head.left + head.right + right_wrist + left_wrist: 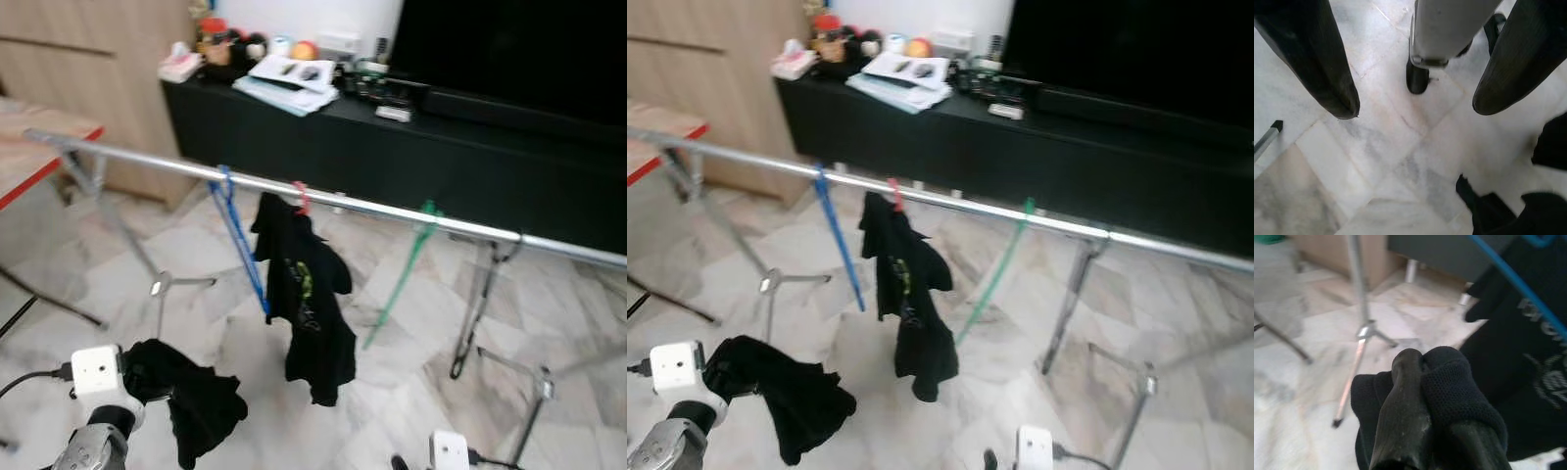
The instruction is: Hang hanger
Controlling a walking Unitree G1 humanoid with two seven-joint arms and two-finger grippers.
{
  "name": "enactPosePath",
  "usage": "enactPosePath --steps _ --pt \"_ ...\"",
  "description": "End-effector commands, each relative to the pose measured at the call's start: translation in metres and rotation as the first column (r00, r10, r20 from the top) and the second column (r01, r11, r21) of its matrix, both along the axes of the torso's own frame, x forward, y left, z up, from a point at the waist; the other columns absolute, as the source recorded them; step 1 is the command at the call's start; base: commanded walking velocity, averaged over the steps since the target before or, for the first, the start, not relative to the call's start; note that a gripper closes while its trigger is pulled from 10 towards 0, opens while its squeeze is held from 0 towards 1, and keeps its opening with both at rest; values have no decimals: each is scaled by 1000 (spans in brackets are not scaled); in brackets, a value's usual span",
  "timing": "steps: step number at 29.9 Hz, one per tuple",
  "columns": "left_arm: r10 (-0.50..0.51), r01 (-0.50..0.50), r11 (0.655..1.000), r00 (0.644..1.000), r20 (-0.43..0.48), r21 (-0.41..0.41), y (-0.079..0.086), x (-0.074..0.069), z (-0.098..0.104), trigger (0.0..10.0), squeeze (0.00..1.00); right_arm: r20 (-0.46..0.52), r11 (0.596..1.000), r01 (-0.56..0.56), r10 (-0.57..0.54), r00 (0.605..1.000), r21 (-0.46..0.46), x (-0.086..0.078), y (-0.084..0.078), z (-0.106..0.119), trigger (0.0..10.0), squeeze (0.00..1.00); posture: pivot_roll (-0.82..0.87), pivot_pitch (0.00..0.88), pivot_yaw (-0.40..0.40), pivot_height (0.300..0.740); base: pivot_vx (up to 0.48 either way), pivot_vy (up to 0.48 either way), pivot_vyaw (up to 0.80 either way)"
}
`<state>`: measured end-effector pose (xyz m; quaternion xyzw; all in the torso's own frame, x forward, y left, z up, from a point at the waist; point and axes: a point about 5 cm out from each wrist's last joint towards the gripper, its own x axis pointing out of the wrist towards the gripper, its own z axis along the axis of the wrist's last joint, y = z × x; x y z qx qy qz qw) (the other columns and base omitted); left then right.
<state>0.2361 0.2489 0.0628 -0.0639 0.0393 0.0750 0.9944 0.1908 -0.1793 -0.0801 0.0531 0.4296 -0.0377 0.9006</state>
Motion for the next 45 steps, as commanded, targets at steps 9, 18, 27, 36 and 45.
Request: enactPosePath --steps 9,18,27,36,45 --pt "-11 11 1000 1000 23 2 -4 3 7 10000 0 -25 999 -45 45 999 -5 -2 2 -2 10000 0 -6 124 -31 740 0 0 800" --pt "-17 17 1000 999 33 5 -4 5 9 10000 0 -32 998 -63 63 997 -2 -8 5 -4 10000 0 -4 110 -30 740 0 0 800" --pt "-20 20 1000 999 34 8 -4 4 9 10000 0 -44 1000 -24 24 999 0 -14 5 -7 10000 0 -5 97 -26 740 0 0 800" --pt "-26 26 1000 999 27 6 -5 6 10 10000 0 -32 999 39 -38 999 30 -15 2 -7 10000 0 -4 88 -21 740 0 0 89" --pt "-18 17 1000 1000 21 7 -3 6 11 10000 0 -34 998 60 -59 998 35 -14 -1 -7 10000 0 2 107 -22 740 0 0 0"
